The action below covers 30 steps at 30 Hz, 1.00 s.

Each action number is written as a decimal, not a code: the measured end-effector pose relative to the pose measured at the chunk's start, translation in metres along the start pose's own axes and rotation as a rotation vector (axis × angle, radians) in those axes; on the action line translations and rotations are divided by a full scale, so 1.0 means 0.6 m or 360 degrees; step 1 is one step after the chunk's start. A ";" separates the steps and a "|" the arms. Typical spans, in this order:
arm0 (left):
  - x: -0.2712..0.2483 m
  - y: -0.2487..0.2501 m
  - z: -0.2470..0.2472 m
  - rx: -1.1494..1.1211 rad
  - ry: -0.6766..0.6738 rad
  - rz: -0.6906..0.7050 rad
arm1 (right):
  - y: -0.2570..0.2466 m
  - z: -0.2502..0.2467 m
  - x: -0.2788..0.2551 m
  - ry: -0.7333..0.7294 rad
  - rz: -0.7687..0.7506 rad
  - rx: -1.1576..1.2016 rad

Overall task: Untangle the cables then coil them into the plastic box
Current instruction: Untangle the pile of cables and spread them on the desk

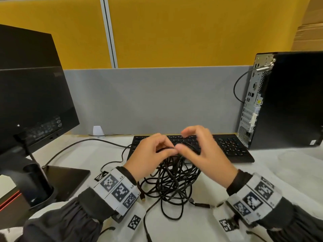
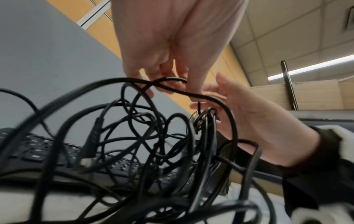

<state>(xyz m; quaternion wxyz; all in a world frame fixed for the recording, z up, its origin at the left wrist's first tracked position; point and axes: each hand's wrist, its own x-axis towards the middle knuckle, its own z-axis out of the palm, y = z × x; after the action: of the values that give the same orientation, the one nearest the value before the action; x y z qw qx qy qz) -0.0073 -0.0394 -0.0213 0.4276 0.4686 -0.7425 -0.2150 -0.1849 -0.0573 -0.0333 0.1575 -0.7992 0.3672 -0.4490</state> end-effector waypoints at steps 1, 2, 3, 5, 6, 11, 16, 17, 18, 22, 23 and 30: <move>0.002 0.005 -0.001 -0.0067 0.0014 0.0004 | -0.010 0.010 -0.002 -0.0122 -0.0034 -0.0063; 0.003 0.012 -0.003 -0.0139 0.0026 -0.0007 | -0.012 0.020 -0.003 -0.0227 -0.0034 -0.0142; 0.005 0.018 -0.006 -0.0203 0.0049 -0.0014 | -0.010 0.027 -0.004 -0.0303 -0.0020 -0.0212; 0.008 0.027 -0.012 -0.0316 0.0159 -0.0007 | 0.000 0.028 -0.003 -0.0370 0.0039 -0.0245; 0.008 0.030 -0.016 -0.0392 0.0231 -0.0004 | 0.008 0.025 -0.002 -0.0403 0.0079 -0.0230; 0.006 0.024 -0.041 -0.0887 0.0597 -0.0166 | 0.038 -0.014 0.010 -0.0524 0.0262 -0.0368; 0.024 0.002 -0.058 0.0179 0.0679 -0.0036 | 0.026 -0.027 0.000 -0.0436 0.0082 -0.0758; 0.023 0.005 -0.053 0.0680 0.0627 0.0115 | 0.016 -0.023 -0.003 -0.0380 0.0012 -0.0836; 0.023 0.015 -0.042 0.1038 0.0539 0.0310 | 0.006 -0.019 -0.003 -0.0318 -0.0047 -0.0897; 0.025 0.074 0.017 0.1378 -0.0141 0.0489 | -0.004 -0.013 0.008 -0.0178 -0.0109 -0.0829; 0.028 0.076 0.021 0.1327 -0.0121 0.0474 | 0.003 -0.014 0.009 -0.0170 -0.0072 -0.0702; 0.044 0.045 -0.046 0.0453 0.0593 0.0135 | 0.058 -0.053 -0.004 -0.0494 0.0233 -0.0478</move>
<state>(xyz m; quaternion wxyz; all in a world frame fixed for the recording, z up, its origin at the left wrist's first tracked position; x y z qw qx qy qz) -0.0034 -0.0478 0.0247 0.4956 0.5241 -0.6926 0.0004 -0.2277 -0.0769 -0.0377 0.1235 -0.8444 0.4582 -0.2484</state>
